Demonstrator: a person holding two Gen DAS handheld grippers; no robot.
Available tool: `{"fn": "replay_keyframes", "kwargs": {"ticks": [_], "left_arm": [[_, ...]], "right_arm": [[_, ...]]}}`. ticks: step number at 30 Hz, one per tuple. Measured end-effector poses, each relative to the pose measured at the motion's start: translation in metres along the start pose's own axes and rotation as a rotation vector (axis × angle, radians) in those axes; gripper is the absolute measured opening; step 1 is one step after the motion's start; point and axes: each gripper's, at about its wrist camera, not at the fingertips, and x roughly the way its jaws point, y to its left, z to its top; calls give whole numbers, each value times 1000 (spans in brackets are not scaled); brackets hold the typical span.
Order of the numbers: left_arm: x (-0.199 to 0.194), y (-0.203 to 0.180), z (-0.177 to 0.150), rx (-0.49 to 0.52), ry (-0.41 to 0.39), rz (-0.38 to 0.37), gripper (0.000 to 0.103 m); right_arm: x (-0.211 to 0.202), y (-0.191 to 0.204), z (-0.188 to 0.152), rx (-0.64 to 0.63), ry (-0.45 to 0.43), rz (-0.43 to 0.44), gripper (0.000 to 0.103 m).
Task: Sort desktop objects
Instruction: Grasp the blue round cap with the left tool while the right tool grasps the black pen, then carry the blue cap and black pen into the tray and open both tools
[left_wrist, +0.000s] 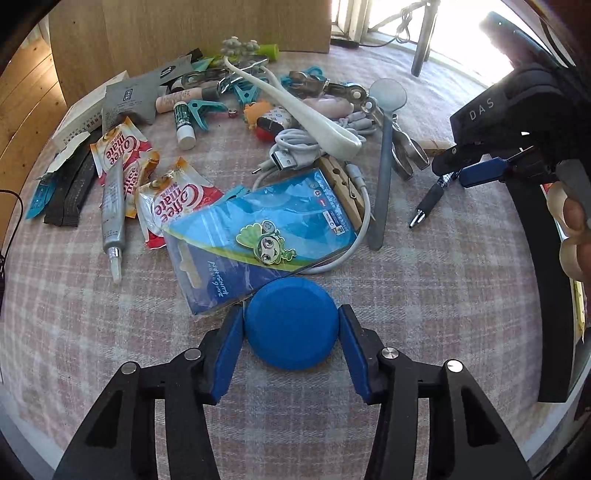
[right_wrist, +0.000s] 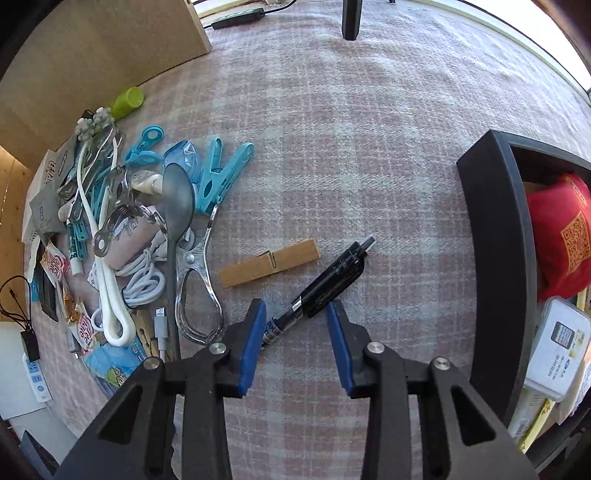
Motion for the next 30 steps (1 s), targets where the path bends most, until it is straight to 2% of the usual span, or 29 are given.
{"fn": "replay_keyframes", "kwargs": {"ticks": [4,8,14,17,22,30], "left_arm": [[-2,7,-1,6,-5,-16,48],[-5,12,-6,5,-4,-32,48],[-19,14,-11,4,4,-62,48],[-27,0,-18,20,-9,-60,48],[-41,-31,-12,59,-19,-87,48],[-59,-130,13,213,-53,-189,48]], "right_arm": [[-1,8,-11,-88,21,10,17],[-2,9,-28,-164,30,11,15],[-14,-13,-48,-129,42,97,12],[-28,-24,-57,-128,25,128,11],[-52,-48,-64,-122,-5,150,11],[-94,-115,-69,-69,-69,156,11]]}}
